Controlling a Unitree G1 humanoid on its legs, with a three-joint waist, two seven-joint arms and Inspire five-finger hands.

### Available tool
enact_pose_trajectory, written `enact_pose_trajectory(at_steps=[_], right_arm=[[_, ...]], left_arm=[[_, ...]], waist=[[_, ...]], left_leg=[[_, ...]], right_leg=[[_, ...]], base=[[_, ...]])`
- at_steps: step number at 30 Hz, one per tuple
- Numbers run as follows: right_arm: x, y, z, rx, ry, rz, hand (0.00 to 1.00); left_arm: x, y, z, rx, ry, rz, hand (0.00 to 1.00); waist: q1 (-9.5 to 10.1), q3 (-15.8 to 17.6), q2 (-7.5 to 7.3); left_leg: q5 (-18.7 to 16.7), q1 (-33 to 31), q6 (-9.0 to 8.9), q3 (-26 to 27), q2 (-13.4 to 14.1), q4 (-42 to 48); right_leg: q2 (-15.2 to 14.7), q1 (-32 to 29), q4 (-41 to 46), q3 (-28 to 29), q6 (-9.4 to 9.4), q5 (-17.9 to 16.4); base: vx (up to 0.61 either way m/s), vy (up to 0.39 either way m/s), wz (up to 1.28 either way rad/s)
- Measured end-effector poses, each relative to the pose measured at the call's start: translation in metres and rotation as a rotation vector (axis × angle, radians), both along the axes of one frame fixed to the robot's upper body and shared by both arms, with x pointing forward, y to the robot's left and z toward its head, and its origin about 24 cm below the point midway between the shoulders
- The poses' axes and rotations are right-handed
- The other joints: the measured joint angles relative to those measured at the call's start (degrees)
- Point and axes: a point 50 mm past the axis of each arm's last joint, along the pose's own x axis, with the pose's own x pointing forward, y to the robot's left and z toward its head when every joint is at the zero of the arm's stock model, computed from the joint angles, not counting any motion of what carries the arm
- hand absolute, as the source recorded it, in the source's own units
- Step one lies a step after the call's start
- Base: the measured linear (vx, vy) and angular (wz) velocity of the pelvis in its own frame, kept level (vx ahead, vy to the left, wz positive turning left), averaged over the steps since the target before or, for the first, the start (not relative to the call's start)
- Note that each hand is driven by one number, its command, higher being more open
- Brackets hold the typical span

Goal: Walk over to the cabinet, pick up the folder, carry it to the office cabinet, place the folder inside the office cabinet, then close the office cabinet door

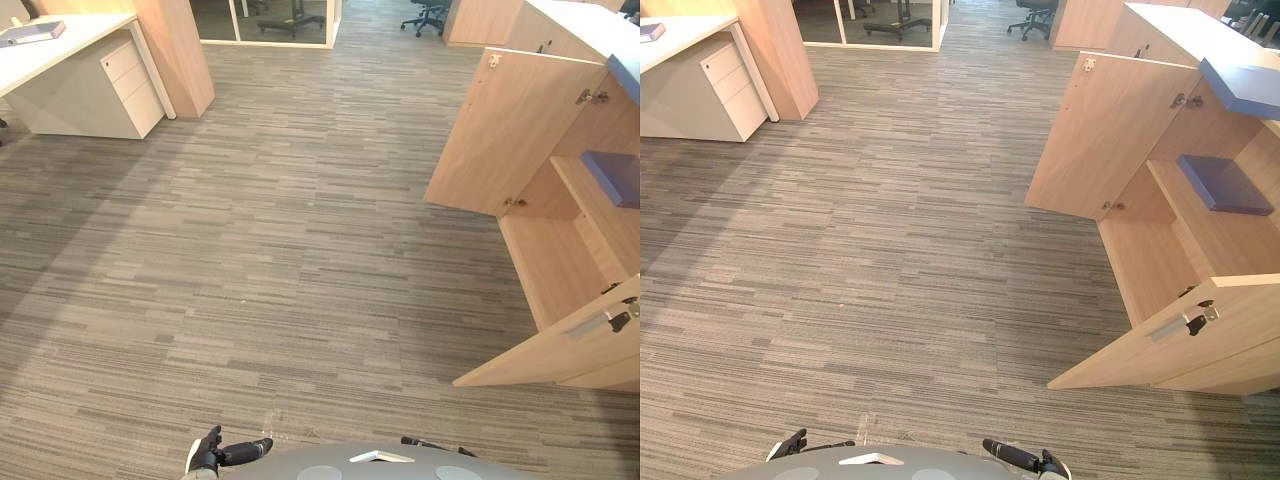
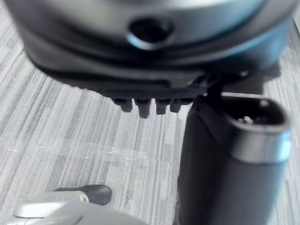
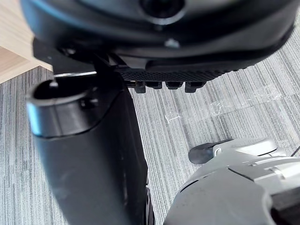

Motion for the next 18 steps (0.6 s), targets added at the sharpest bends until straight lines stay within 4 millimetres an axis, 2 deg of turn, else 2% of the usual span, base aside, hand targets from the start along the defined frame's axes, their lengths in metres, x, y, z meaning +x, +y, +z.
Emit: enact_pose_trajectory(at_steps=[5,6,8,9,10,11,12,13,15,17,18], right_arm=[[0.000,0.000,0.000,0.002,-0.001,0.001,1.00],[0.001,0.001,0.000,0.003,-0.002,0.000,1.00],[0.004,0.001,0.000,0.005,-0.012,-0.002,1.00],[0.004,-0.001,0.001,0.006,-0.015,-0.019,1.00],[0.006,-0.001,0.001,0.003,-0.027,-0.020,1.00],[0.008,-0.001,0.002,0.002,-0.032,-0.018,1.00],[0.012,-0.001,0.003,-0.006,-0.047,0.000,1.00],[0.013,-0.002,0.003,-0.011,-0.049,0.012,1.00],[0.011,-0.002,0.003,-0.015,-0.040,0.013,1.00],[0.010,-0.004,0.003,-0.016,-0.036,0.004,1.00],[0.012,-0.004,0.003,-0.016,-0.037,0.001,1.00]], left_arm=[[0.000,0.000,0.000,-0.001,0.001,0.003,1.00],[0.000,0.001,0.000,-0.001,-0.002,0.006,1.00],[0.003,0.002,0.001,-0.007,-0.015,0.042,1.00],[0.003,0.001,0.001,-0.016,-0.028,0.084,1.00],[0.004,-0.001,0.002,-0.031,-0.054,0.158,1.00],[0.004,0.001,0.002,-0.028,-0.059,0.171,1.00],[0.006,0.003,0.004,-0.031,-0.089,0.232,1.00],[0.011,0.002,0.006,-0.041,-0.125,0.273,1.00],[0.012,0.002,0.008,-0.049,-0.156,0.332,1.00],[0.014,0.002,0.008,-0.047,-0.173,0.339,1.00],[0.015,0.002,0.009,-0.047,-0.180,0.337,1.00]], waist=[[0.01,0.28,-0.17],[0.00,0.31,-0.17],[0.01,1.00,0.15],[0.02,1.88,0.79],[0.40,2.63,1.59],[0.44,2.68,1.51],[0.35,3.50,1.88],[0.59,4.19,1.50],[1.62,4.34,1.67],[2.02,4.30,1.40],[2.01,4.32,1.34]], left_leg=[[0.06,-0.30,-0.16,-0.04,0.00,-0.12],[-0.83,-1.28,-0.37,-0.08,-0.05,1.40],[-5.02,-4.68,-1.02,0.04,0.24,8.75],[-8.20,-6.48,-1.78,0.30,1.08,14.25],[-12.23,-9.14,-5.71,1.78,2.96,22.53],[-12.64,-10.07,-6.41,2.36,3.26,24.72],[-11.93,-15.34,-6.73,4.45,4.76,37.00],[-9.79,-20.02,-5.45,5.73,6.07,47.58],[-11.30,-24.10,-4.52,7.47,8.53,56.32],[-12.43,-26.78,-4.76,7.10,9.39,54.54],[-12.34,-27.75,-4.88,6.23,9.20,50.11]], right_leg=[[-0.02,-0.26,-0.05,-0.20,-0.01,-0.09],[-0.11,-0.46,-0.04,-0.32,-0.09,-0.24],[0.04,-0.44,0.18,-0.53,-0.18,-1.09],[0.74,-0.07,1.05,-0.57,-1.04,-2.28],[1.57,0.01,2.75,-0.75,-1.62,-3.82],[1.62,0.02,3.05,-0.70,-1.89,-4.19],[1.86,0.08,4.82,-0.64,-2.16,-5.47],[1.58,0.39,6.77,-0.07,-2.38,-6.87],[0.32,1.99,8.24,1.45,-1.90,-8.80],[-2.17,3.24,8.31,2.90,-0.60,-10.05],[-3.96,3.67,8.34,3.41,0.55,-10.76]], base=[[0.00,-0.001,0.01],[-0.01,-0.007,0.05],[0.00,-0.003,0.02],[0.00,0.001,-0.14],[0.00,0.012,-0.15],[0.01,0.022,-0.14],[0.05,0.036,-0.11],[0.07,0.051,-0.17],[0.18,0.125,-0.32],[0.25,0.197,-0.32],[0.31,0.287,-0.36]])
